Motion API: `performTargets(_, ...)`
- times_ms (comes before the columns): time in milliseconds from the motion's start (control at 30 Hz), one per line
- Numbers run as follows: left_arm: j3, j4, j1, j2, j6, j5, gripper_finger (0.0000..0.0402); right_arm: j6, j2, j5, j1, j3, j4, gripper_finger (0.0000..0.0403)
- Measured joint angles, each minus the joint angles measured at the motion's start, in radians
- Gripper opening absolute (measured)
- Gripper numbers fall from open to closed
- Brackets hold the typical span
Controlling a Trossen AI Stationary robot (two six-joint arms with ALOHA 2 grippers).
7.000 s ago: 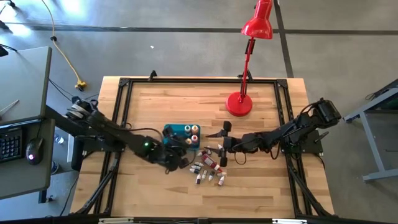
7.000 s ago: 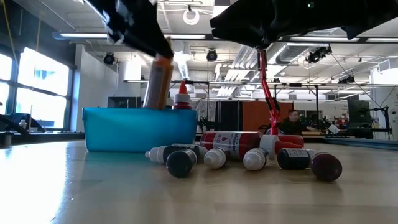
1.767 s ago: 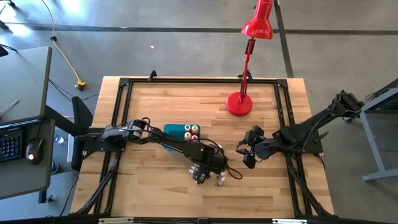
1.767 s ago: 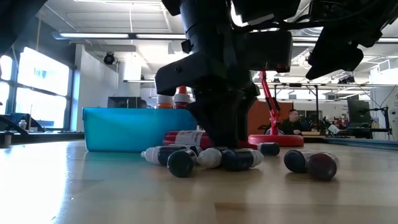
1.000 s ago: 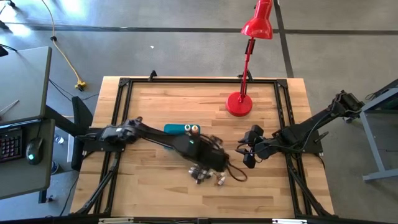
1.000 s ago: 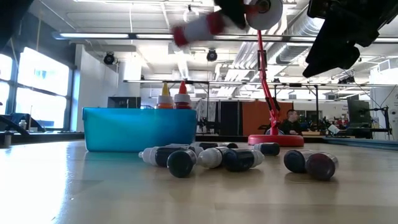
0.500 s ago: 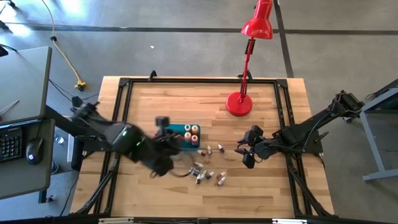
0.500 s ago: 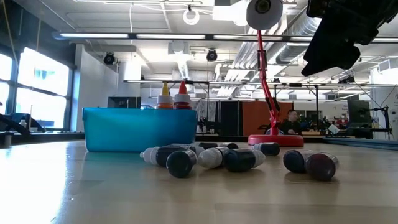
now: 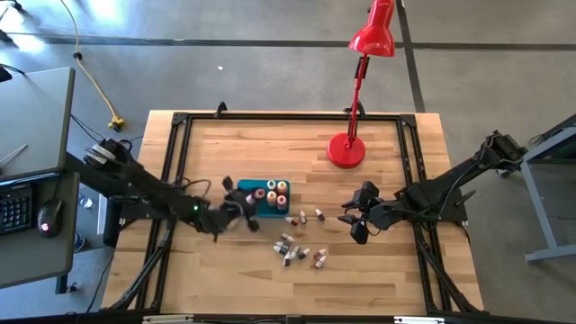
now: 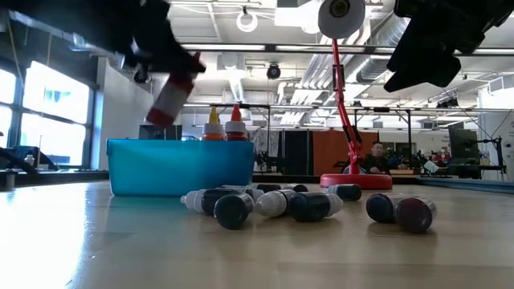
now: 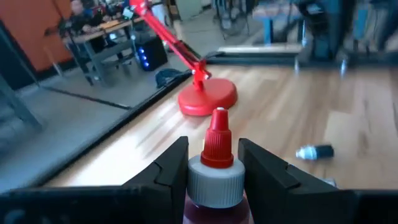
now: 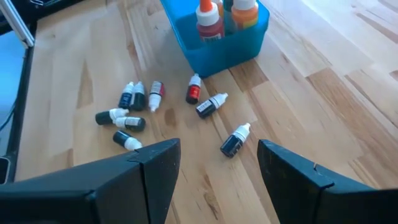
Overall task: Pick & Place food coloring
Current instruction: Put the large red food coloring into the blue bin
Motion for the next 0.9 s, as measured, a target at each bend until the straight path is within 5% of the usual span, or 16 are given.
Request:
performTargets(300,-0.251,0.505,0.17,0.076,0.007,0.148,0.0118,-0.015,0.0,0.0,0.0,0.0,0.001,0.0209)
performTargets(667,-0.246,0.903,0.243,0.374,0.032,0.173,0.0119,-0.035,0.0,0.001,0.0,0.0,0.008,0.0209)
performTargets(900,-0.166,0.966,0.242,0.527,0.019,0.117,0.0119,-0.035,0.0,0.002,0.0,0.0,0.01,0.0209)
